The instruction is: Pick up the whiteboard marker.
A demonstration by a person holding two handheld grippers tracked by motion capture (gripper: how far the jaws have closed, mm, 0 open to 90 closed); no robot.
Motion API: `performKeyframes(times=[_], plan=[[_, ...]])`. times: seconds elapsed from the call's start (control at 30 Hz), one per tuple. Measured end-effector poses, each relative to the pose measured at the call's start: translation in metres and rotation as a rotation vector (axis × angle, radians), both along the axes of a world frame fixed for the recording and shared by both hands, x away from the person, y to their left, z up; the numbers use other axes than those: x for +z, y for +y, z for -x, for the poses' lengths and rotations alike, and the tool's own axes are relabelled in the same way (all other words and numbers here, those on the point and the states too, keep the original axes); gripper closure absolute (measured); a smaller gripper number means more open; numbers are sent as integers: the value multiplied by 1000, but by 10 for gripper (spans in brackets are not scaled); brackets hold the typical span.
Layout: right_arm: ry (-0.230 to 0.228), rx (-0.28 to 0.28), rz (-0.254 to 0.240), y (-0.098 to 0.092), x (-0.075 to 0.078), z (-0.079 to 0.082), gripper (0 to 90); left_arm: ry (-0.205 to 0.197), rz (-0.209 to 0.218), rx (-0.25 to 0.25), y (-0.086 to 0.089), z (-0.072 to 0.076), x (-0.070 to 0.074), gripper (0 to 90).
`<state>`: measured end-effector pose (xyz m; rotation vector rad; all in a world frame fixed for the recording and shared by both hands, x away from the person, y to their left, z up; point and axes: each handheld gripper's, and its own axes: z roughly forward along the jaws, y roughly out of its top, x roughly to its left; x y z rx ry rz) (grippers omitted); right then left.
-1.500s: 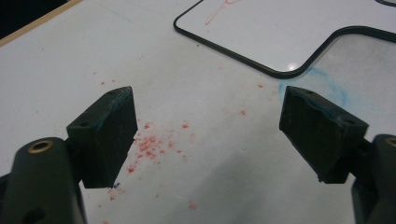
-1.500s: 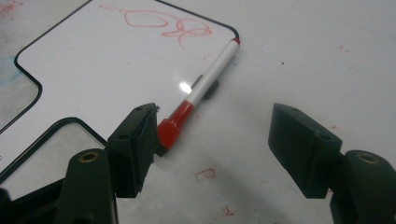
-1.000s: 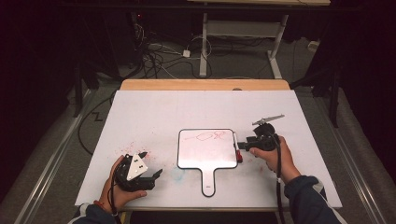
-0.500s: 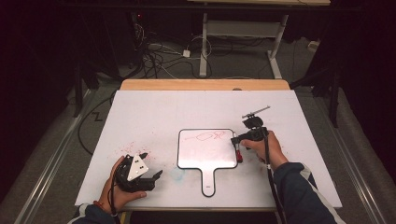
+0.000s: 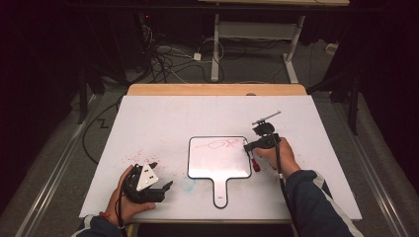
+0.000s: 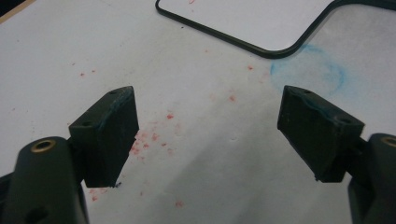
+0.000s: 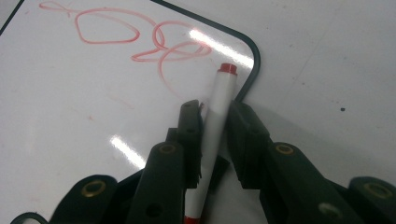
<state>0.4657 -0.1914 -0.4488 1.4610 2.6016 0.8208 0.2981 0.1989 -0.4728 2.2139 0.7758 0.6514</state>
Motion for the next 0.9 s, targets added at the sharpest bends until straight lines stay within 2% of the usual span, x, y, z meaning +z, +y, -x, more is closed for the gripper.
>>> performKeyframes(times=[0.07,0.13,0.33,0.37,0.47,0.5,0.53,0.6,0.7,0.73,0.77,0.8,0.83,0.87,0.9], plan=[[-22,12,-13,-1,4,3,813,1,1,0,0,0,0,195],[-31,15,-19,-2,6,4,813,2,3,5,1,0,0,195],[-96,29,-77,-5,17,15,814,0,11,10,2,1,1,196],[-134,48,-87,-5,22,20,813,-1,11,12,2,1,1,197],[-158,55,-112,-5,26,26,814,1,23,15,1,0,2,197],[-196,64,-113,-5,30,32,814,2,31,15,1,0,3,199],[-196,64,-113,-5,30,32,814,6,45,14,2,0,3,199],[-215,77,-145,-6,33,39,814,20,78,7,1,-2,5,216],[-266,90,-175,-6,37,49,814,28,125,-2,-2,-6,11,220],[-308,96,-184,-6,40,57,814,33,158,-9,-4,-8,14,221],[-308,96,-184,-6,40,57,814,33,185,-17,-5,-9,17,221],[-339,99,-199,-4,42,64,814,34,203,-20,-8,-11,20,226],[-339,99,-199,-4,42,64,814,35,226,-25,-11,-12,22,226],[-368,109,-222,-2,45,70,814,39,249,-34,-14,-13,24,233],[-368,109,-222,-2,45,70,814,41,261,-39,-17,-14,26,233]])
